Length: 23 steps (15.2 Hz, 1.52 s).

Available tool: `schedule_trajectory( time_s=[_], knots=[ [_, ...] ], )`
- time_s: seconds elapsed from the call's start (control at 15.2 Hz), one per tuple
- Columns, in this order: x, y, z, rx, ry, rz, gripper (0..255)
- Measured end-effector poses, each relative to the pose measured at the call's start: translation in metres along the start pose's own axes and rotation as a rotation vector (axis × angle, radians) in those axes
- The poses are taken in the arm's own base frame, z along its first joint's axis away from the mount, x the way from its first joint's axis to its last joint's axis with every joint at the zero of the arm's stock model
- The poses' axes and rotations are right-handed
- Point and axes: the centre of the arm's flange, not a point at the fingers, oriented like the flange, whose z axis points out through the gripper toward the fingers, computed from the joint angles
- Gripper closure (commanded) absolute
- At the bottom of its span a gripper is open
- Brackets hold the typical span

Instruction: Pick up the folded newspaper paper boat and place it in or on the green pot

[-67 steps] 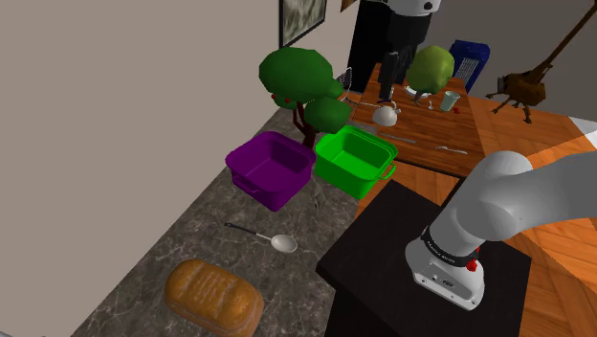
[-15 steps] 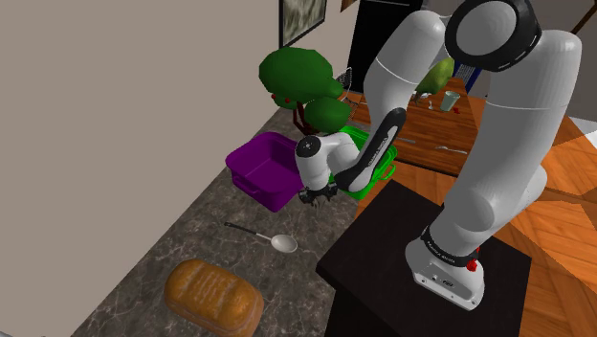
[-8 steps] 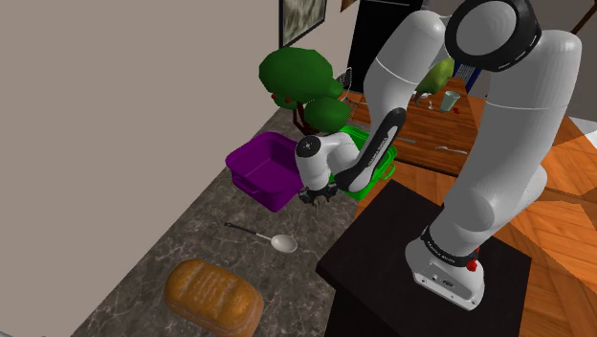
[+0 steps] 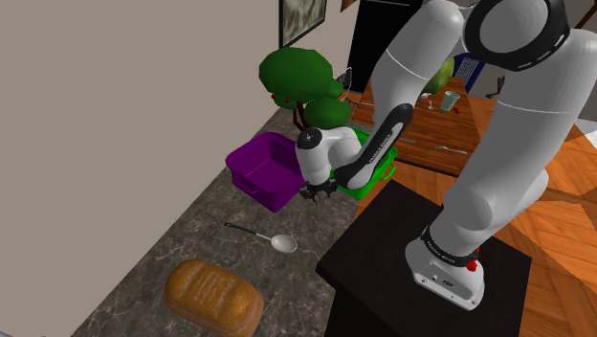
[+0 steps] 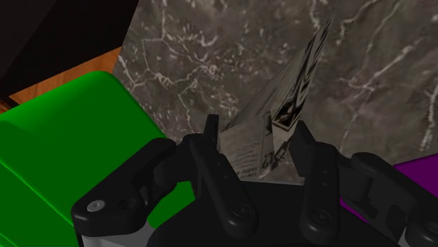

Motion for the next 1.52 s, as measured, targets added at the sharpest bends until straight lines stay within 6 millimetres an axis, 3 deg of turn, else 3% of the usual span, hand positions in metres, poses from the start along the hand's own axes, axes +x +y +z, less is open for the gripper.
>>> schedule_trajectory(
  time_s=[1.52],
  knots=[
    [0.022,0.032,-0.114,-0.001,0.000,0.000,255]
  ],
)
